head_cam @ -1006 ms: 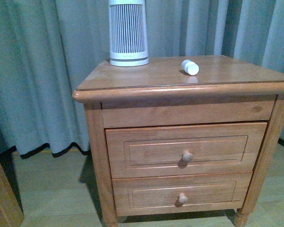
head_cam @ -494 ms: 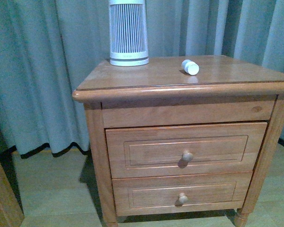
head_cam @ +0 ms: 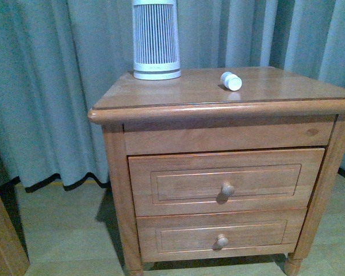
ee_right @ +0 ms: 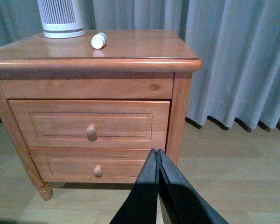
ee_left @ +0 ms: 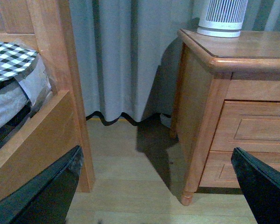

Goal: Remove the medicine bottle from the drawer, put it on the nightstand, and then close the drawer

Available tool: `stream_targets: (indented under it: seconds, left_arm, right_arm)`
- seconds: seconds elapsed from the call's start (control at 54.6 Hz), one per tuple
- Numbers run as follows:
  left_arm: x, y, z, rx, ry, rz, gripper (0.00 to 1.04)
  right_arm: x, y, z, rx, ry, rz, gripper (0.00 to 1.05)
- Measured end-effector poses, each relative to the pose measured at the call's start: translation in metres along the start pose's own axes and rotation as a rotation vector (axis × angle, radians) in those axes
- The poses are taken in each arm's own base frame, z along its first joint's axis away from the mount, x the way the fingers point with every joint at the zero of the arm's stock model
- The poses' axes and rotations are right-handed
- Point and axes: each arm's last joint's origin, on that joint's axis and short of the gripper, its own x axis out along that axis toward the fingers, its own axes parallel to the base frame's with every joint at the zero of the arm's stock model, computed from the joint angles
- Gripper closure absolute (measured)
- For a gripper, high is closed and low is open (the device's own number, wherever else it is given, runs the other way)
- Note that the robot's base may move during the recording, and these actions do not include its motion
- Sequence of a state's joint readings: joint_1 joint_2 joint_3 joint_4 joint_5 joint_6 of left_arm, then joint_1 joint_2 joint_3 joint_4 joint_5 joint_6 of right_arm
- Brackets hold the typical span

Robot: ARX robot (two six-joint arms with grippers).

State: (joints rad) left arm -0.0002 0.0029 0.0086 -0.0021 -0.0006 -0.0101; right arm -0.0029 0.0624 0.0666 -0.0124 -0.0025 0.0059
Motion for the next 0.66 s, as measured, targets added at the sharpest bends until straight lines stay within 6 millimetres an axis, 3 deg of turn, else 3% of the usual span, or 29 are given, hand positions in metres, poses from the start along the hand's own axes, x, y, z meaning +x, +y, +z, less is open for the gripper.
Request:
stream_targets:
  seconds: [0.384, 0.659]
  left_arm:
    - [0.0, 0.0, 0.0, 0.0, 0.0, 0.0, 0.06]
    - [0.0, 0.0, 0.0, 0.0, 0.0, 0.0, 0.06]
  right_arm:
    - [-0.001, 0.0, -0.013, -0.002, -0.011, -0.001, 1.01]
    - [-0.001, 0.0, -0.012, -0.003, -0.012, -0.001, 0.53]
